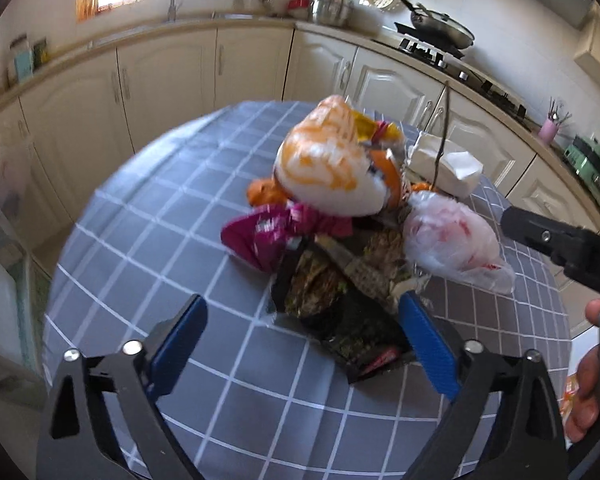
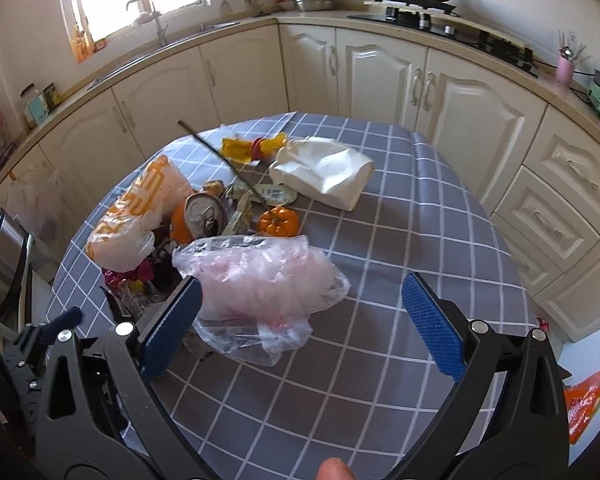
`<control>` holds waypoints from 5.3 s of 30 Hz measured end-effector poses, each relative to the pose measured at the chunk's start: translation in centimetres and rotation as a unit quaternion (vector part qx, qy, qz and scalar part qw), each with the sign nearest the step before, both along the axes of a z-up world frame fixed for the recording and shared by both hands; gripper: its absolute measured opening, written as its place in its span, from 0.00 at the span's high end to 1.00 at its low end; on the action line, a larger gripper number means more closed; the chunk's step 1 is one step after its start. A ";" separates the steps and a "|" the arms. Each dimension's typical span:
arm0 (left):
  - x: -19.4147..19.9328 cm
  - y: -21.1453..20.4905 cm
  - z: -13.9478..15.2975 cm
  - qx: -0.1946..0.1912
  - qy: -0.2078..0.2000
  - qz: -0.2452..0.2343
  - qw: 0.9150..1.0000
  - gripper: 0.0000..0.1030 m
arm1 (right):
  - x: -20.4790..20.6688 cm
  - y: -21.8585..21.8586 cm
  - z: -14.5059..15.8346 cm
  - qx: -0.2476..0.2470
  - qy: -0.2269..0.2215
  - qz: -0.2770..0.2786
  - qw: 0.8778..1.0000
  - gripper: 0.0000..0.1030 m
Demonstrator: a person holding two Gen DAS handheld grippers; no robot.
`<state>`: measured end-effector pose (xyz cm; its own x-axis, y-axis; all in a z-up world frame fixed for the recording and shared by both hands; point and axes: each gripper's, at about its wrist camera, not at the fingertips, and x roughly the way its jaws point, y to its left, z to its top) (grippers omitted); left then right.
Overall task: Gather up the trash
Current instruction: 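Grasp the dark snack wrapper with the left tool while the right tool grasps the clear plastic bag, then lift both held wrappers and carry them toward the blue floor bin, then open the left tool over the bin while the right tool releases the plastic bag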
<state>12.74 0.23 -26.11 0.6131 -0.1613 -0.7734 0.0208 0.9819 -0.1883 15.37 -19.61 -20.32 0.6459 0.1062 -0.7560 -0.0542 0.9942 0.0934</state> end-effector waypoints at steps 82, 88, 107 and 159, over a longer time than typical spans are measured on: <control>-0.9 -12.1 1.3 0.028 0.000 -0.153 0.988 0.87 | -7.9 -20.5 -2.9 0.223 -0.036 -0.094 0.970 0.24; -0.2 -13.9 0.8 0.044 -0.017 -0.155 0.987 0.09 | -7.9 -19.6 -2.6 0.213 -0.034 -0.090 0.972 0.24; -0.6 -19.0 0.1 0.021 -0.002 -0.230 0.973 0.85 | -10.1 -25.1 -2.7 0.214 -0.049 -0.148 0.964 0.24; -0.1 -58.3 -13.1 0.091 0.164 -0.476 0.859 0.13 | -20.1 -49.7 -26.5 0.369 0.096 -0.506 0.774 0.06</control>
